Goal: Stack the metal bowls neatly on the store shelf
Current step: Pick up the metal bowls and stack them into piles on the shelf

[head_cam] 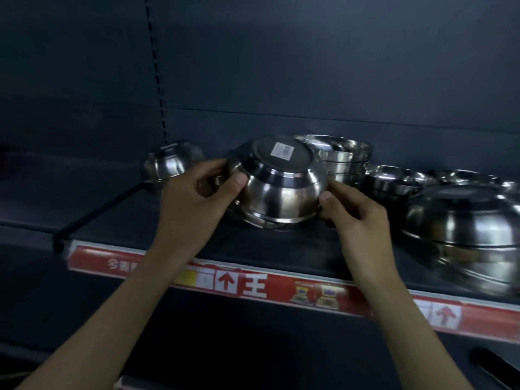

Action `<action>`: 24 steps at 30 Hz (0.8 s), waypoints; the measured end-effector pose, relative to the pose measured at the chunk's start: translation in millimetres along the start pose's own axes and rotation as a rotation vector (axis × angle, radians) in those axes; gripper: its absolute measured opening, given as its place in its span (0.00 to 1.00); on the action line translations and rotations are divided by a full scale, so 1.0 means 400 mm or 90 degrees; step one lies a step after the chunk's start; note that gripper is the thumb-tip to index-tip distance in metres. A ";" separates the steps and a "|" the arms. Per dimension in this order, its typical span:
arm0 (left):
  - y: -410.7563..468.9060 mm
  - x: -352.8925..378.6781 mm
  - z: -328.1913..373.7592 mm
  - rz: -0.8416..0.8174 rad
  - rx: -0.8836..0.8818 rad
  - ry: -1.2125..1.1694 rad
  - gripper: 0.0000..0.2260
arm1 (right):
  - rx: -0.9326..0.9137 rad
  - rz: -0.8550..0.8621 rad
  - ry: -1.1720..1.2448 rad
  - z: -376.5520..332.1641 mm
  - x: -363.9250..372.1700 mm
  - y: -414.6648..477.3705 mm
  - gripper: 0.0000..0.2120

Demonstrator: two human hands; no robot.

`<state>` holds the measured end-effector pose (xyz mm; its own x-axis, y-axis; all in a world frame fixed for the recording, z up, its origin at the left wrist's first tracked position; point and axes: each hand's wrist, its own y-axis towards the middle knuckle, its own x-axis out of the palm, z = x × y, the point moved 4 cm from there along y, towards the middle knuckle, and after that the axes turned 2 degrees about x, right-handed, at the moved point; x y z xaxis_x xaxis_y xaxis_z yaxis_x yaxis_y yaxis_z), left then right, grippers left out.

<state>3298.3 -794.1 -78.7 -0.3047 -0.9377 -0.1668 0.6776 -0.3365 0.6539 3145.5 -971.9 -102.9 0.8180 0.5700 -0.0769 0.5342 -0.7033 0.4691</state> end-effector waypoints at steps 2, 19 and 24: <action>0.005 0.035 0.000 0.011 0.011 -0.054 0.10 | 0.009 0.014 0.032 0.012 -0.024 -0.007 0.15; -0.009 0.048 -0.082 -0.023 -0.001 -0.360 0.20 | -0.052 0.015 0.089 0.021 -0.044 -0.022 0.26; -0.006 0.049 -0.095 0.014 -0.052 -0.362 0.20 | -0.044 -0.018 0.102 0.027 -0.032 -0.012 0.24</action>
<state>3316.3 -814.8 -111.5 -0.5870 -0.7582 0.2839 0.7303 -0.3445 0.5900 3134.8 -980.3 -113.9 0.7550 0.6540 0.0481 0.5362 -0.6579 0.5288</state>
